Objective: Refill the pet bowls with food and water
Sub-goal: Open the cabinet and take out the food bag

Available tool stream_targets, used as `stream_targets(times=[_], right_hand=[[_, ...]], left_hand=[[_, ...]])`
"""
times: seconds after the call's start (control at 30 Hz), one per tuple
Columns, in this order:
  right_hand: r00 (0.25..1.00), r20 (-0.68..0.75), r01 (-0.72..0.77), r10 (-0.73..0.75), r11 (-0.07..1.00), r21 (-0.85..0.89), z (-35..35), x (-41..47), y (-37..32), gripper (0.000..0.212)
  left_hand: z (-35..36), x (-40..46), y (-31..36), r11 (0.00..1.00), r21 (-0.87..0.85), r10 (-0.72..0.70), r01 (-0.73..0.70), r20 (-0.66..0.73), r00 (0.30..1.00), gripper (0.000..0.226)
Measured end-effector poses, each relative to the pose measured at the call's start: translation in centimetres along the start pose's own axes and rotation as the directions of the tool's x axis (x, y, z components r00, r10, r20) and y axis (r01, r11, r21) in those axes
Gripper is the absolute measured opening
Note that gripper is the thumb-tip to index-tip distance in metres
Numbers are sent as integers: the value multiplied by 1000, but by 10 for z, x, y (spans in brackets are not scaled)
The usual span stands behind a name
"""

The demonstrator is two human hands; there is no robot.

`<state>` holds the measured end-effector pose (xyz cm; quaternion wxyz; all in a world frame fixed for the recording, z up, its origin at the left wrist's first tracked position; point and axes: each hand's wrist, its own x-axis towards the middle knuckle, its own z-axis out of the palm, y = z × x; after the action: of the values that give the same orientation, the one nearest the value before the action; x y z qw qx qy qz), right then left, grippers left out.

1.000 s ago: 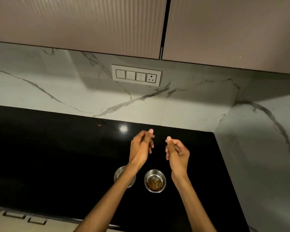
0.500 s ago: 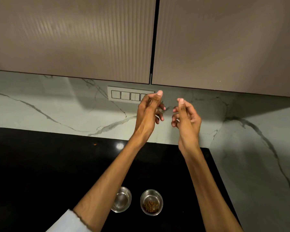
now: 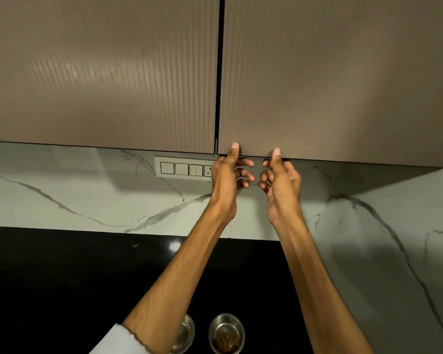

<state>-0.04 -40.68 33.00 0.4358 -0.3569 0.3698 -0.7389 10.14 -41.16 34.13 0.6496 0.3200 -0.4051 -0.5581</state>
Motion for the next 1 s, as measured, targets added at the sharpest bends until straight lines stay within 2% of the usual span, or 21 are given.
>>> stream_targets(times=[0.2, 0.6, 1.0], right_hand=[[1000, -25, 2, -4, 997, -77, -2, -9, -4, 23], [998, -61, 8, -13, 996, -94, -7, -59, -23, 26], [992, -123, -34, 22, 995, -94, -24, -118, -51, 41]], left_hand=[[1, -11, 0, 1000, 23, 15, -14, -6, 1000, 35], [-9, -64, 9, 1000, 28, 6, -8, 77, 997, 35], [-10, -139, 22, 998, 53, -37, 24, 246, 969, 34]])
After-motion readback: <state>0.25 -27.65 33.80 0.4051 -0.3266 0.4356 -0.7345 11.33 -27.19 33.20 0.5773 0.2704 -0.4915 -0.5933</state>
